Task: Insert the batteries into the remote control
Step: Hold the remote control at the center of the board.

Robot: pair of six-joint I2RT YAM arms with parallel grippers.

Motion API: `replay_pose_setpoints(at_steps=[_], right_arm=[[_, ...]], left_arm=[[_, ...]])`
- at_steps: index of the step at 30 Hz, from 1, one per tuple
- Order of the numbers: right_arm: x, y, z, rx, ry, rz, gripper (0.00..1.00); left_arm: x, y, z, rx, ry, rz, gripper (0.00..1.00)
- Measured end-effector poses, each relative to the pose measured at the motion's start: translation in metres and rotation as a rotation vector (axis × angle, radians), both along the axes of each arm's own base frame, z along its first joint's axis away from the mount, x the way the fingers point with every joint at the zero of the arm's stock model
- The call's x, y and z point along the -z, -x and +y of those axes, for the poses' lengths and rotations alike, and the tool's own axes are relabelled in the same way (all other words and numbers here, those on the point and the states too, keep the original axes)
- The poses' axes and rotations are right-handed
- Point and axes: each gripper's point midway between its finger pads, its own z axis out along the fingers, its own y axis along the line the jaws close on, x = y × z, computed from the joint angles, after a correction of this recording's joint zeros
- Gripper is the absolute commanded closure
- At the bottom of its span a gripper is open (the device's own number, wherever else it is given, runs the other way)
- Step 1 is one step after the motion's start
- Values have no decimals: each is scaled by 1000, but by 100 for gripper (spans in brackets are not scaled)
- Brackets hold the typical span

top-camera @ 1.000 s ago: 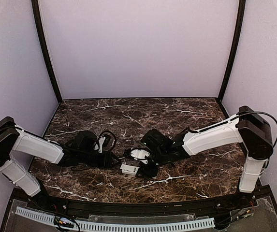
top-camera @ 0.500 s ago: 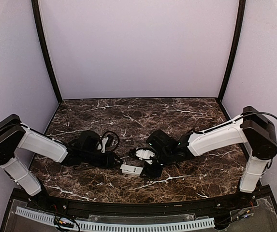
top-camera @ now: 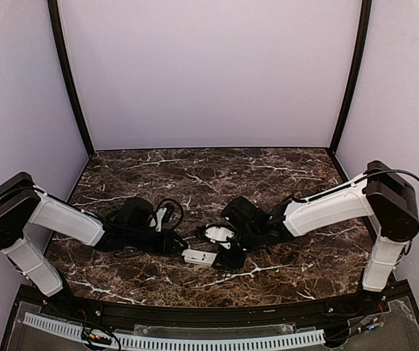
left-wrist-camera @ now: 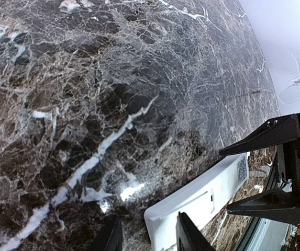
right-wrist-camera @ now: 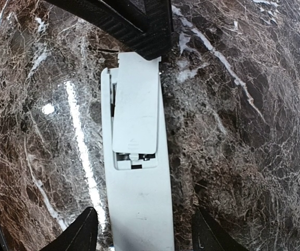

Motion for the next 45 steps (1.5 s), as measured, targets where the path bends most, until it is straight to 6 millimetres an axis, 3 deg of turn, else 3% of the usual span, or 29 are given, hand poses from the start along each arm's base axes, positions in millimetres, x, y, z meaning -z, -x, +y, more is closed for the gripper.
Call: replay_pose_setpoints(at_steps=[12,29,45], right_arm=[[7,1,-1,-2,16,8,42],[8,1,-2,-6,18,5,49],[12,-1,-2,0,31,-1,52]], left_arm=[[-5,1,-8,18,9,-11,70],[-1,-3,-12,9,-51,-11,56],[7,-2,-16,11,-120,-2,56]])
